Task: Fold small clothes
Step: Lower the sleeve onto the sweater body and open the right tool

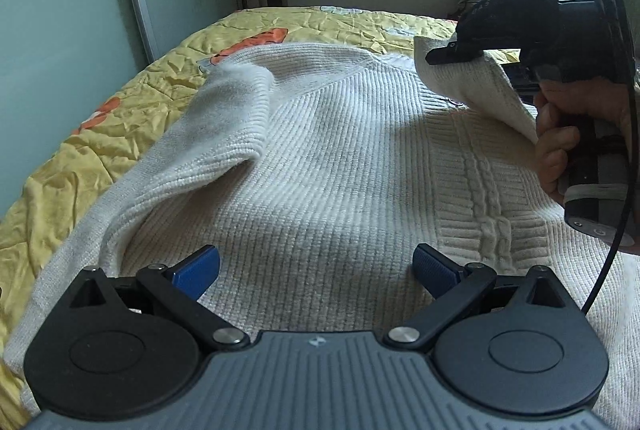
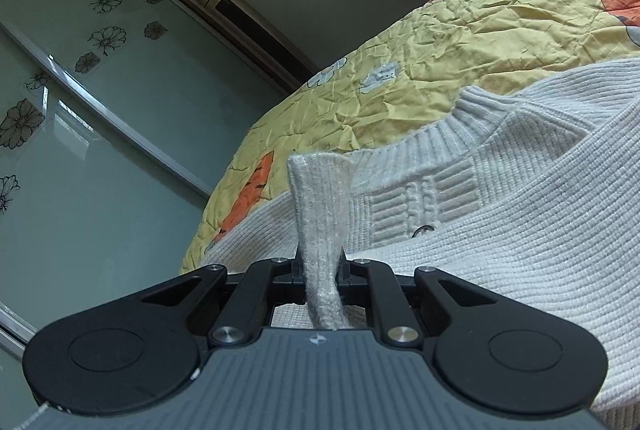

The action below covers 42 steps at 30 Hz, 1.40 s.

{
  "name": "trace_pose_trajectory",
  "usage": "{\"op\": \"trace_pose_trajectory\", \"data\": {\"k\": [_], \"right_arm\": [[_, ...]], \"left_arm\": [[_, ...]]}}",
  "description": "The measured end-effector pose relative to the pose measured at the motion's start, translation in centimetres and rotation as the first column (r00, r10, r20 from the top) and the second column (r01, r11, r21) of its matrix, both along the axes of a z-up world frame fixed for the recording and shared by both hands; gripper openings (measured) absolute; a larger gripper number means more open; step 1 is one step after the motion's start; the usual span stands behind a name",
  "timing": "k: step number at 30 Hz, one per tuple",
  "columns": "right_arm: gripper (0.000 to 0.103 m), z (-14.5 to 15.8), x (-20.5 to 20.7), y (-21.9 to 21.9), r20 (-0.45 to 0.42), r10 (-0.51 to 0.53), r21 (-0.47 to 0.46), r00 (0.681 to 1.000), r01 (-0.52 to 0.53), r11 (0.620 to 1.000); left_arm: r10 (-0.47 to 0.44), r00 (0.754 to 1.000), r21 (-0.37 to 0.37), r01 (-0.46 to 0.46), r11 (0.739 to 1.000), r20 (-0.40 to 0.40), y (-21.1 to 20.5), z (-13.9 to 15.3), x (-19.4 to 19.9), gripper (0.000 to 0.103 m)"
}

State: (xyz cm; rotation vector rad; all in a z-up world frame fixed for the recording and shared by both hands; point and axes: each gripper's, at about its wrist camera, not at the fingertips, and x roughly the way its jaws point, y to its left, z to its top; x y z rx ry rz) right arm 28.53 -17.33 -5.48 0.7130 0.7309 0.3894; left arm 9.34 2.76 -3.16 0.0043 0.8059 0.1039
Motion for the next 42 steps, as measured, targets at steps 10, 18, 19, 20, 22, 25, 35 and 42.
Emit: {"op": "trace_pose_trajectory", "data": {"k": [10, 18, 19, 20, 22, 25, 35, 42], "right_arm": [[0.014, -0.8, 0.5, 1.7, -0.004, 0.007, -0.045, 1.000, -0.008, 0.999], [0.014, -0.9, 0.6, 2.6, 0.002, 0.012, -0.077, 1.000, -0.012, 0.997], [0.014, -0.7, 0.6, 2.7, 0.010, 0.012, -0.090, 1.000, -0.011, 0.996], [0.014, -0.5, 0.6, 2.9, 0.021, 0.011, -0.105, 1.000, -0.009, 0.994], [0.014, -0.1, 0.5, 3.2, 0.043, 0.012, -0.136, 0.999, -0.006, 0.991], [0.015, 0.4, 0.6, 3.8, 0.072, 0.022, -0.181, 0.997, -0.008, 0.983], [0.025, -0.8, 1.5, 5.4, 0.017, 0.079, -0.219, 0.997, -0.073, 0.973], [0.044, -0.6, 0.6, 5.1, -0.004, 0.140, -0.116, 0.990, -0.140, 0.983]], "left_arm": [[-0.001, 1.000, 0.002, 0.001, 1.000, 0.002, 0.2, 0.2, -0.1, 0.103], [0.004, 1.000, -0.001, -0.004, 1.000, 0.002, 0.5, 0.2, -0.1, 0.103], [0.003, 1.000, -0.001, -0.003, 1.000, 0.002, 0.5, 0.2, -0.1, 0.103], [0.004, 1.000, -0.002, -0.004, 1.000, 0.001, 0.5, 0.2, -0.1, 0.103], [0.004, 1.000, -0.002, -0.004, 1.000, 0.002, 0.5, 0.2, -0.1, 0.103], [0.005, 1.000, -0.005, -0.005, 1.000, 0.000, 0.4, 0.2, -0.1, 0.103], [0.003, 1.000, -0.006, -0.003, 1.000, -0.001, 0.5, 0.2, -0.1, 0.103], [0.022, 1.000, -0.001, -0.022, 1.000, 0.004, 1.2, 0.3, -0.4, 0.103]]}}
